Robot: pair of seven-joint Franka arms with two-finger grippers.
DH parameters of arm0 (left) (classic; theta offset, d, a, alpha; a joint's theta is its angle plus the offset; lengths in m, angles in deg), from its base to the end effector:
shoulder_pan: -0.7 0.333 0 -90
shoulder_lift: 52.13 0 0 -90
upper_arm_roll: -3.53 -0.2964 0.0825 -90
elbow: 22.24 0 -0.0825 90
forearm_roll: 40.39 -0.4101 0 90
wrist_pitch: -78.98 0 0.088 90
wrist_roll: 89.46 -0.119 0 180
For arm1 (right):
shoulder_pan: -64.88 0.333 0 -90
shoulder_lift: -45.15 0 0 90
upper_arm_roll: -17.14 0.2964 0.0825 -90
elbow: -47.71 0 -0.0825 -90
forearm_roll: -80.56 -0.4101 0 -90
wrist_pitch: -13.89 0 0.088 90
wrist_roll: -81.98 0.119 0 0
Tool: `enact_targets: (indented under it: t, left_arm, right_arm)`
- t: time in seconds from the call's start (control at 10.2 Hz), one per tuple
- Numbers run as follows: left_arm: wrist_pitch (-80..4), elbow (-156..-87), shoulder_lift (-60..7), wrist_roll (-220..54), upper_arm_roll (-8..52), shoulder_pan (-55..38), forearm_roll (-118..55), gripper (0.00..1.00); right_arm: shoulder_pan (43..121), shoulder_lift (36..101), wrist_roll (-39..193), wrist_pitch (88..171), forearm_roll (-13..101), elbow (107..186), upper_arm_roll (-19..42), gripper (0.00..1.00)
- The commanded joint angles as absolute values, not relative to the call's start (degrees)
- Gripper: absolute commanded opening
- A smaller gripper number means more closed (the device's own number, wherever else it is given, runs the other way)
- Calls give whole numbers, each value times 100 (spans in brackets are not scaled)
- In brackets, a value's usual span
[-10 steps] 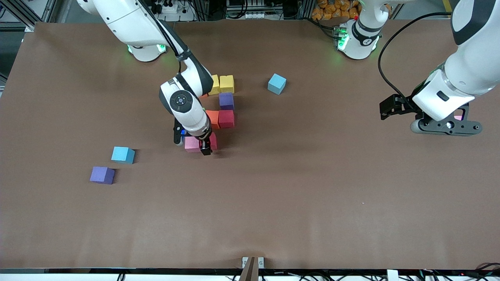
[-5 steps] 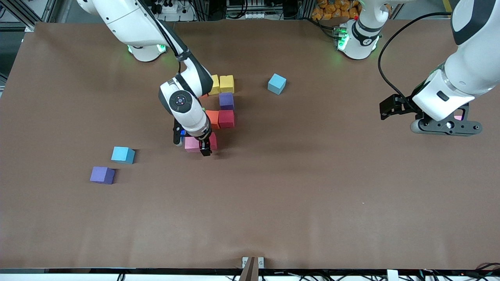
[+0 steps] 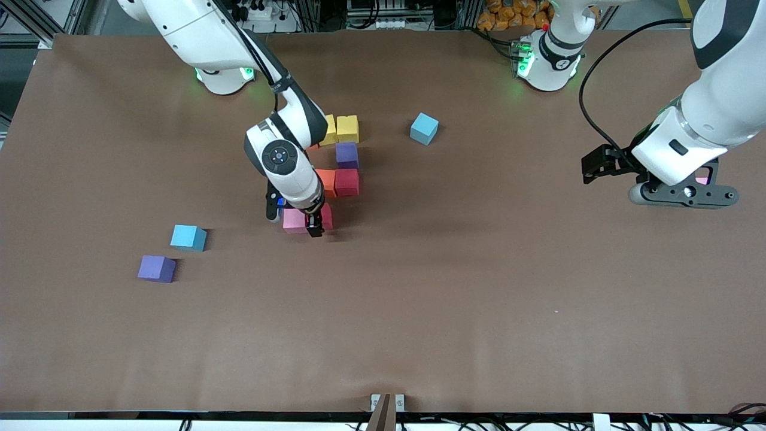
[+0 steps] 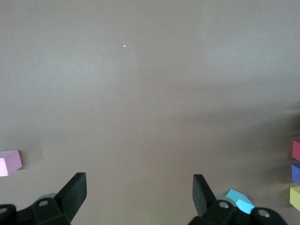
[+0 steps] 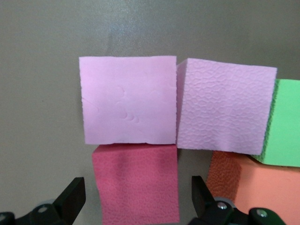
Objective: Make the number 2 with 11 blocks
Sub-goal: 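Open the right gripper to release the red cube and lift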
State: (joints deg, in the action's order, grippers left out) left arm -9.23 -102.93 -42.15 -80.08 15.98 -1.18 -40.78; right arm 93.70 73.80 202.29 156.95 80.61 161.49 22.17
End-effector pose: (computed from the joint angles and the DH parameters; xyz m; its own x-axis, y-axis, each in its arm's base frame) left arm 0.6089 -0.1436 0.5680 0.9955 -0.0842 -0.0433 -0.0832 -0.9962 0.0238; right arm 0.5142 0.3456 0.1619 0.0512 -0.9978 -0.0422 -0.9986 -0.0517 0.0100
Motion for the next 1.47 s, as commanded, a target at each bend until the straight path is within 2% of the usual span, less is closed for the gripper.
enact_targets:
  t: [0.0, 0.98, 1.37]
  left_arm:
    - [-935, -10284, -4254, -8005, 1610, -97, -3978, 100]
    - [-935, -10284, -4255, -8005, 1610, -97, -3978, 100]
    - [-935, -10292, -4255, -8005, 1610, -97, -3978, 100]
  right_arm:
    - [9415, 7266, 20494, 15496, 8188, 16100, 2259, 100]
    - [9397, 7213, 20433, 14732, 8170, 15547, 2268, 100]
    - [9021, 6968, 19347, 14179, 8179, 15449, 2268, 100]
